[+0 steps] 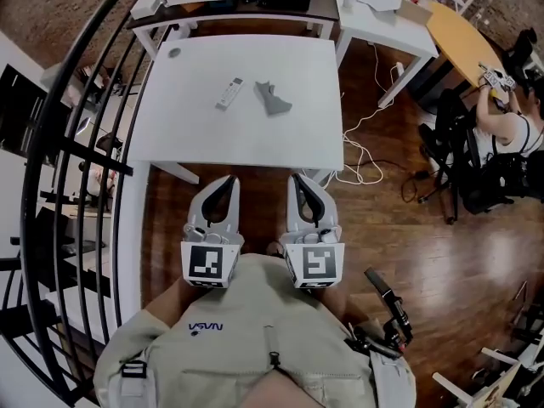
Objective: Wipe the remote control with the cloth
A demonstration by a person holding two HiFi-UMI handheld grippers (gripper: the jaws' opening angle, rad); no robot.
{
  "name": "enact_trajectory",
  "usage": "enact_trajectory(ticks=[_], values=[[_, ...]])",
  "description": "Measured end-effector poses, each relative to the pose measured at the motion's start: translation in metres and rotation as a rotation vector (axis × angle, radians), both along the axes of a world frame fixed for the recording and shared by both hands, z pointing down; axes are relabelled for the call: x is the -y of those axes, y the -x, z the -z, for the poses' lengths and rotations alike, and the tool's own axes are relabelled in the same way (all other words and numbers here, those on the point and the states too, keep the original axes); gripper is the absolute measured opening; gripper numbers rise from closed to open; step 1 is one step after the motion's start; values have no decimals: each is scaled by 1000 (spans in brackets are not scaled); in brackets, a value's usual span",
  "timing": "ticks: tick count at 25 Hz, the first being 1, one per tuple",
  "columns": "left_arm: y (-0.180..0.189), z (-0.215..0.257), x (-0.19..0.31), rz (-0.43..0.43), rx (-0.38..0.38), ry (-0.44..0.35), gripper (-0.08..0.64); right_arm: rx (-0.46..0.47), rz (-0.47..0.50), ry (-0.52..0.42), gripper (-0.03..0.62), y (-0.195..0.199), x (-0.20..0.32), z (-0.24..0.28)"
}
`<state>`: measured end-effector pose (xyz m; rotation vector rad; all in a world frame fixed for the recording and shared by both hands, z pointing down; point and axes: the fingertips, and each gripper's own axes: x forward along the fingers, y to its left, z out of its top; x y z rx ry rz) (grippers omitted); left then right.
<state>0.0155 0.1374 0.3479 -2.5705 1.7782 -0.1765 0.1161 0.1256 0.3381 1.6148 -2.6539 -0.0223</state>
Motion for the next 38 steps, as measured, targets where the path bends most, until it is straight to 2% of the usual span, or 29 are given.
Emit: enact_trajectory(ticks=[3,7,14,20,28,38], values=[[5,1,-15,-34,5,-9,6,-24,-30,17,5,4,-14,-6],[21,7,-30,-55,-46,-2,5,-29,-82,30,5,18,-34,-6],[54,1,-51,-84,-68,1,6,-63,-127,55,5,46,-63,-18],[61,-2,-60,-89,-64,2,6,-45,-140,44,3,55,-77,-11],[68,-17,-57,-90,18,28,6,-38,-147,83,3,49,-78,-20],[68,-11,-66,-72,-15,26,5,-34,-131,50,2,49,-81,-11]])
